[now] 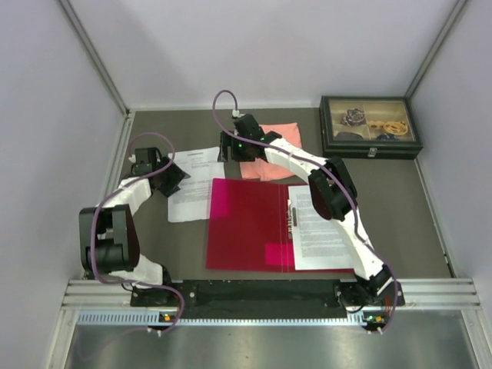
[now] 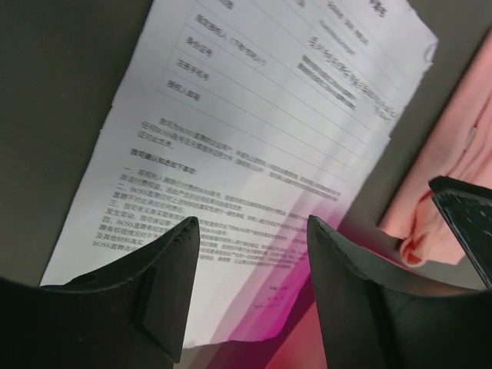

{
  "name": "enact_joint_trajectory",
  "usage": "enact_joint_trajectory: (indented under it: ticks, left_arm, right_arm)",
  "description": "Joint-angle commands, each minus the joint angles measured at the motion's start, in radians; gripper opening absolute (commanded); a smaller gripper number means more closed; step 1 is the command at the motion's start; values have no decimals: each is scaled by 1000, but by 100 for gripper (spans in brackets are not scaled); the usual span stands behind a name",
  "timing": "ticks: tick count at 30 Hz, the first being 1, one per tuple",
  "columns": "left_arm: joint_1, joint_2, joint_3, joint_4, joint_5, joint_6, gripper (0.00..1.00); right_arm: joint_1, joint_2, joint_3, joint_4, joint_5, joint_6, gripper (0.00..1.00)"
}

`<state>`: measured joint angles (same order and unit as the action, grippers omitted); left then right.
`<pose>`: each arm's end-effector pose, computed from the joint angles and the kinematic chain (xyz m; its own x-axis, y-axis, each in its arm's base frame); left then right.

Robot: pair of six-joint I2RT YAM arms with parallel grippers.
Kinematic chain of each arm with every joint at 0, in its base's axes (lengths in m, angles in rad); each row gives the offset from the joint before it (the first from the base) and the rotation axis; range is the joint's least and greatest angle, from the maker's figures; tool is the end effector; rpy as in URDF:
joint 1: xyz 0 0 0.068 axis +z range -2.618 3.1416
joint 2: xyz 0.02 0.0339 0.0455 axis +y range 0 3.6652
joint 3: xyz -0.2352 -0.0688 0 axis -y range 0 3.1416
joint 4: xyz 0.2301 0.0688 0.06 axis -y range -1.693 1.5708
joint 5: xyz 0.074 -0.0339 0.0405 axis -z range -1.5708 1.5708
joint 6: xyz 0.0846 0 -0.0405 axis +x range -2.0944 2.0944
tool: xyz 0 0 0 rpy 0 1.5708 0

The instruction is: Put the files into the folder

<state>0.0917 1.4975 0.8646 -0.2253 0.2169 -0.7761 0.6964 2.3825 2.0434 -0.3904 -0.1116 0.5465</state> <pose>0.3265 0.0117 0.1418 -0.5732 -0.7397 -0.3525 -0.4916 0.6547 -0.5742 0.4124 0.3571 0.1501 -0.8012 0.0033 -0.5983 -0.3333 0.8280 0.4509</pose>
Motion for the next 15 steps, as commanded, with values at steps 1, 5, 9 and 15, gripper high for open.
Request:
enact_joint_trajectory:
  ticks: [1, 5, 9, 15]
  left_arm:
    - [5, 56, -9, 77, -91, -17, 62]
    - [5, 108, -21, 72, -132, -29, 62]
    - [5, 130, -50, 101, -128, -49, 62]
    - [5, 161, -68, 141, -103, -81, 62]
  right_arm:
    - [35, 27, 81, 19, -17, 6, 77]
    - [48, 63, 87, 44, 38, 46, 77]
    - [54, 173, 175, 16, 62, 73, 73]
    - [78, 280, 265, -8, 52, 121, 72]
